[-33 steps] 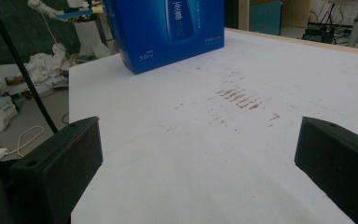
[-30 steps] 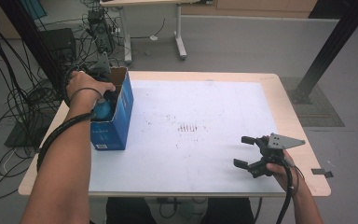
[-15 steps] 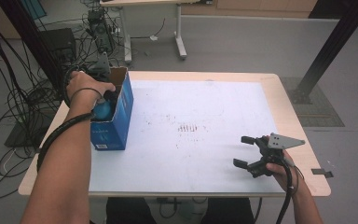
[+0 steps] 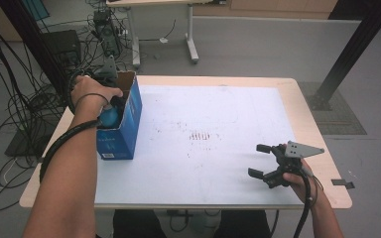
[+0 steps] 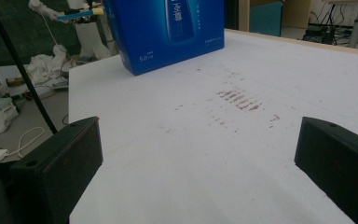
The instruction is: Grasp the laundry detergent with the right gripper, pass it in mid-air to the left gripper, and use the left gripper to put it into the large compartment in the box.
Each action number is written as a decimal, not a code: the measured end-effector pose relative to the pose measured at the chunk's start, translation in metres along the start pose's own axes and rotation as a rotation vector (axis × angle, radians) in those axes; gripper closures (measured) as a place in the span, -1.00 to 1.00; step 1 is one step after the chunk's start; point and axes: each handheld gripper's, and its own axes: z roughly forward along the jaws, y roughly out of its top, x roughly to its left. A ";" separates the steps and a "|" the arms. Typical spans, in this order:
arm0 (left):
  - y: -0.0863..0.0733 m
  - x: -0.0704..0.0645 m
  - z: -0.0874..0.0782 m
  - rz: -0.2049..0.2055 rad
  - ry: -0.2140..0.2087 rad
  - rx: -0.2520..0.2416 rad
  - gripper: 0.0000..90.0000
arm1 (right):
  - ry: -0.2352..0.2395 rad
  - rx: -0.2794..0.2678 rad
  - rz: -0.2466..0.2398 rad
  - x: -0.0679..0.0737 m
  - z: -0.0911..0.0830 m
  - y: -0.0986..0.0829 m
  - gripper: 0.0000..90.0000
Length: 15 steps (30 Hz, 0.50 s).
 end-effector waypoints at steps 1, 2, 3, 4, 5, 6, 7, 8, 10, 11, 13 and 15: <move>0.000 0.000 0.000 0.000 0.000 0.001 -0.17 | 0.001 -0.001 0.000 0.000 0.000 0.000 -0.98; 0.000 0.000 0.000 0.000 -0.001 0.001 -0.17 | 0.001 -0.001 0.000 0.000 0.000 0.000 -0.98; 0.000 0.000 0.000 -0.001 -0.001 -0.001 -0.17 | 0.001 -0.001 0.000 0.000 0.000 0.000 -0.98; 0.000 0.001 0.000 -0.002 -0.002 -0.001 -0.17 | 0.000 -0.001 -0.001 0.000 0.000 0.000 -0.98; 0.000 0.001 0.000 -0.003 -0.004 -0.003 -0.17 | 0.000 0.000 0.000 0.000 0.000 0.001 -0.98; 0.000 0.002 0.000 -0.004 -0.006 -0.001 -0.17 | 0.001 0.000 0.000 0.000 0.000 0.000 -0.98; 0.000 0.002 0.000 -0.004 -0.006 -0.001 -0.17 | 0.001 0.000 0.000 0.000 0.000 0.000 -0.98; 0.000 0.002 0.000 -0.004 -0.006 -0.001 -0.17 | 0.002 0.000 -0.001 -0.001 0.001 0.000 -0.98; -0.001 0.003 0.000 -0.008 -0.007 -0.003 -0.17 | 0.002 0.002 0.000 -0.001 0.001 0.000 -0.98; -0.001 0.003 0.000 -0.006 -0.007 -0.004 -0.17 | 0.001 0.001 0.001 -0.001 0.001 0.000 -0.98; -0.001 0.003 0.000 -0.005 -0.006 -0.005 -0.17 | 0.001 -0.001 0.001 -0.001 0.001 0.000 -0.98; -0.001 0.003 0.000 -0.003 -0.008 0.000 -0.17 | 0.000 -0.006 0.001 -0.001 0.002 0.000 -0.98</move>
